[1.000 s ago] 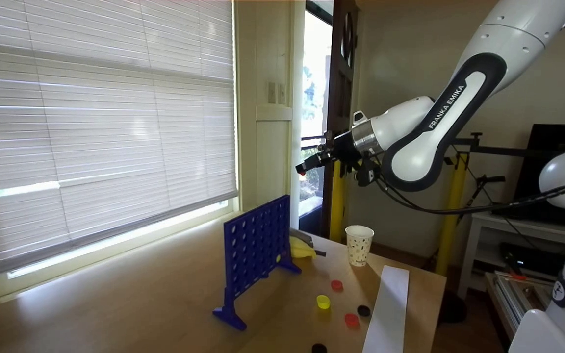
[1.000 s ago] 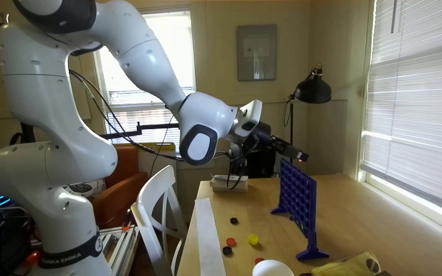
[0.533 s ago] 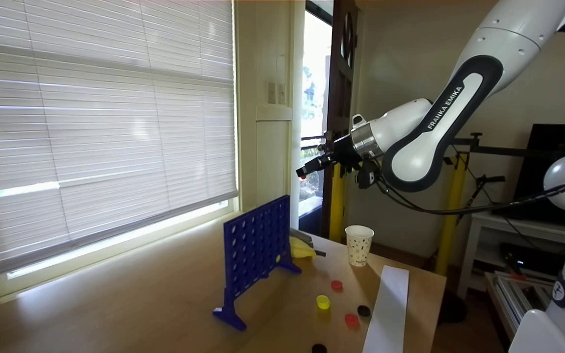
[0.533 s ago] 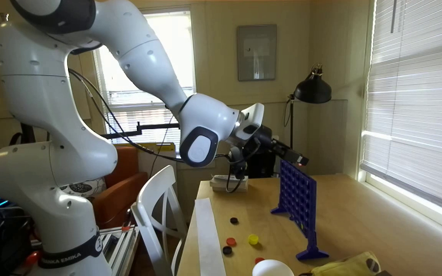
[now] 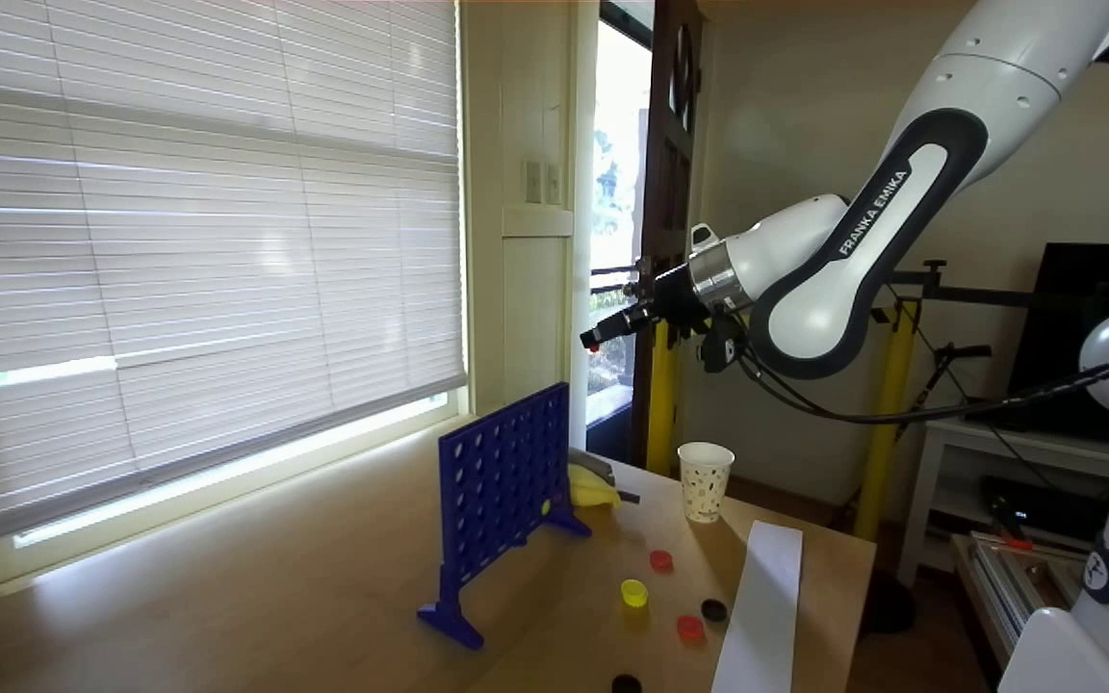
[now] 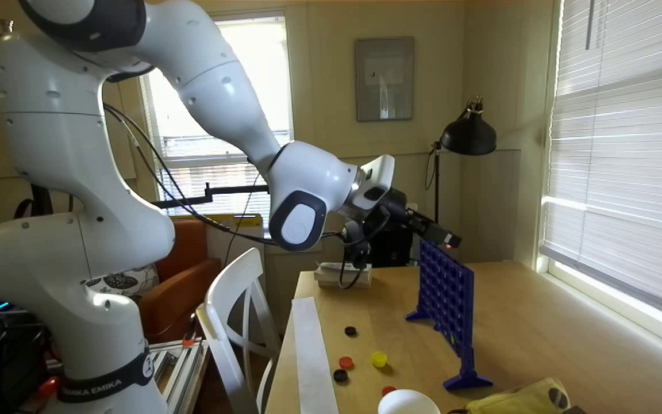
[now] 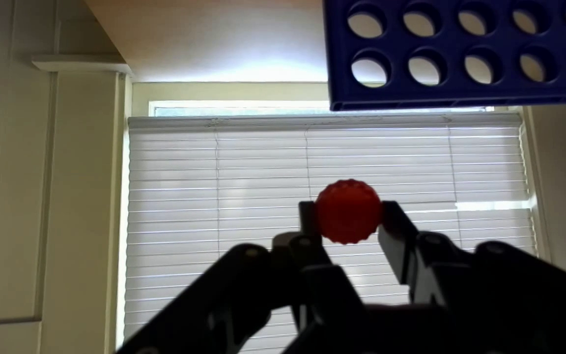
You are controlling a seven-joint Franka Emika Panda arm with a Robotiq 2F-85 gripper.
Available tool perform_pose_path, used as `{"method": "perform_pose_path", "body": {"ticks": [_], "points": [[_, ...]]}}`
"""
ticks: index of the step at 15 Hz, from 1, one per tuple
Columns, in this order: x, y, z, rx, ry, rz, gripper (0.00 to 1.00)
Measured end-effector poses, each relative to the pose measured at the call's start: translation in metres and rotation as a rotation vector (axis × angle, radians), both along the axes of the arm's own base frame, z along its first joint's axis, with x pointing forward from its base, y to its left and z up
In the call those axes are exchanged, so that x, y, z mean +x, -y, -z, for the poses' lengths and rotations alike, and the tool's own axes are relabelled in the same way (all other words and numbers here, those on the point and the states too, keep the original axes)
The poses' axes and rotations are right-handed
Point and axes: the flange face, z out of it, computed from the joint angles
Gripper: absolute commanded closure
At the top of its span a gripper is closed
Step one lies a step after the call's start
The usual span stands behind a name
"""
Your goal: Pick up the orange object and put it in the blue object
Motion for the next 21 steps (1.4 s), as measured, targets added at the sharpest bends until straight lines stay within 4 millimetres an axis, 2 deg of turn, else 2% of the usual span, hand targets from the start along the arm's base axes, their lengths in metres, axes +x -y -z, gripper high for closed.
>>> {"method": "perform_pose_path", "body": {"ticks": [9,13,14,16,21], "points": [[0.001,-0.003,0.012,-0.039,-0.005,-0.03,0.9],[0.011,-0.006,0.018,-0.014,0.019,-0.028,0.9],[0.014,-0.007,0.021,-0.008,0.023,-0.029,0.65],[0.017,-0.005,0.026,-0.002,0.022,-0.032,0.65],[0.017,-0.006,0.018,-0.006,0.037,-0.025,0.65]]}}
